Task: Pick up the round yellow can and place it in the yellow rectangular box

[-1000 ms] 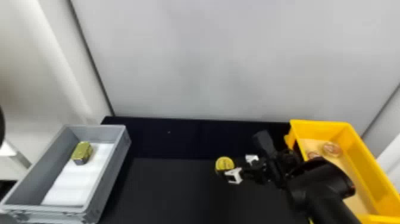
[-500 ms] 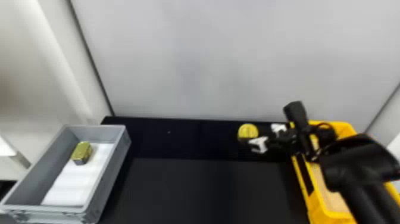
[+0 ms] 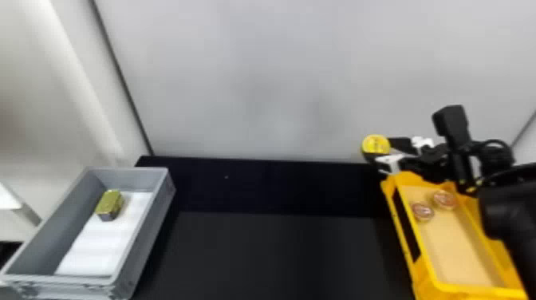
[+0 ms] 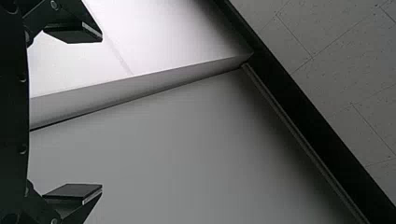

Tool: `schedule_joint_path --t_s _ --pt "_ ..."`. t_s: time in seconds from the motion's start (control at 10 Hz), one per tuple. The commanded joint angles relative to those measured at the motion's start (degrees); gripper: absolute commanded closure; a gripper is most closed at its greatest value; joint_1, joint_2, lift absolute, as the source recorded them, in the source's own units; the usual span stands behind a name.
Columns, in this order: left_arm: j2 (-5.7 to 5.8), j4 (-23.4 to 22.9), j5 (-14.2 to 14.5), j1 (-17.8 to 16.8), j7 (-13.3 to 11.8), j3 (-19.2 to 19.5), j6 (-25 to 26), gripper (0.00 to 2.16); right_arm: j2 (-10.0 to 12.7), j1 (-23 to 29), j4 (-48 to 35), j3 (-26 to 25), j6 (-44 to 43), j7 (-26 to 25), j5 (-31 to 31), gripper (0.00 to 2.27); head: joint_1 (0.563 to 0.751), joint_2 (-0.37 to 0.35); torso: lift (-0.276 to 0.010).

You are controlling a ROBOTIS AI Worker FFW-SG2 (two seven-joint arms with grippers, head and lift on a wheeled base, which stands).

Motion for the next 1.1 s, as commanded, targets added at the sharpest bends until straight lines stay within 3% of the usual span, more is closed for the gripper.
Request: schedule_joint_path --t_s 0.0,0.3,1.0 --pt "0.14 -0.1 0.0 -0.2 0.0 0.1 0.1 0.14 -1.5 1.1 -1.9 -3.9 1.1 -0.1 1.4 0.7 0.663 0.054 -0.009" --pt "0.23 -0.2 0.0 -0.2 -0.1 0.3 0.1 0.14 -3.4 2.7 -3.3 -6.7 2.8 -1.0 1.6 0.7 0.663 0.054 -0.009" --pt "0.4 -0.3 0.0 -0.5 -0.3 0.2 0.8 0.14 -4.8 8.3 -3.2 -13.7 5.5 -3.3 2.0 0.7 0.663 0.054 -0.009"
